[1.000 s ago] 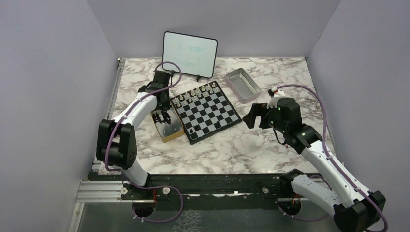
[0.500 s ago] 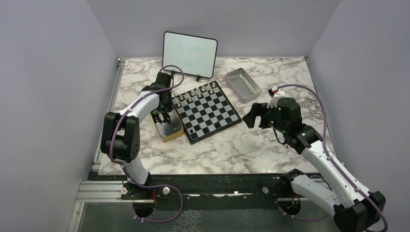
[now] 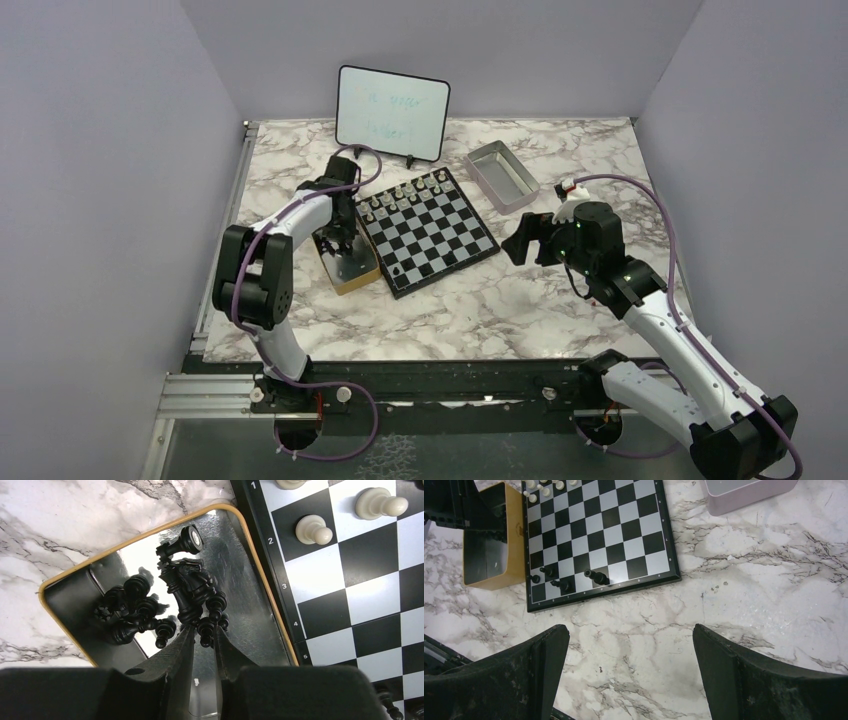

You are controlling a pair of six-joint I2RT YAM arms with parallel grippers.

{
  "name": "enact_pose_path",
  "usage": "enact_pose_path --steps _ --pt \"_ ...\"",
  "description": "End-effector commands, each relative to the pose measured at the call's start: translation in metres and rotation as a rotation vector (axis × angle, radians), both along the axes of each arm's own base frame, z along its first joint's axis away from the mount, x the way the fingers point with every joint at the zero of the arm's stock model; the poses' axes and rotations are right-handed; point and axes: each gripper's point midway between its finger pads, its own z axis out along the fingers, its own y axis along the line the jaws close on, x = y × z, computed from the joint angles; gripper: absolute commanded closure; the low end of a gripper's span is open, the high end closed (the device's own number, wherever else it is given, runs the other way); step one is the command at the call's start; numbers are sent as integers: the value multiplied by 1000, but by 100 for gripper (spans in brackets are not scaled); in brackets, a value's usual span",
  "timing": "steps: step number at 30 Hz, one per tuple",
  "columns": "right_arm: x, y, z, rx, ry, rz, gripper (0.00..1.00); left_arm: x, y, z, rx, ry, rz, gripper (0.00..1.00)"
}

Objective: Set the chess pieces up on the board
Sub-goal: Pick up the chess piece from the storage box.

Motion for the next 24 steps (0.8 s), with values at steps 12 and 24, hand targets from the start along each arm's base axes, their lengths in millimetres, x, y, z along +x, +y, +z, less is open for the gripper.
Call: enact_pose_path --steps 12,24 --pt "2 -1 3 18 -17 -11 0 -8 -1 -15 -17 56 -5 86" --pt "1 -2 2 15 -15 -12 0 -12 1 3 -11 43 -6 90"
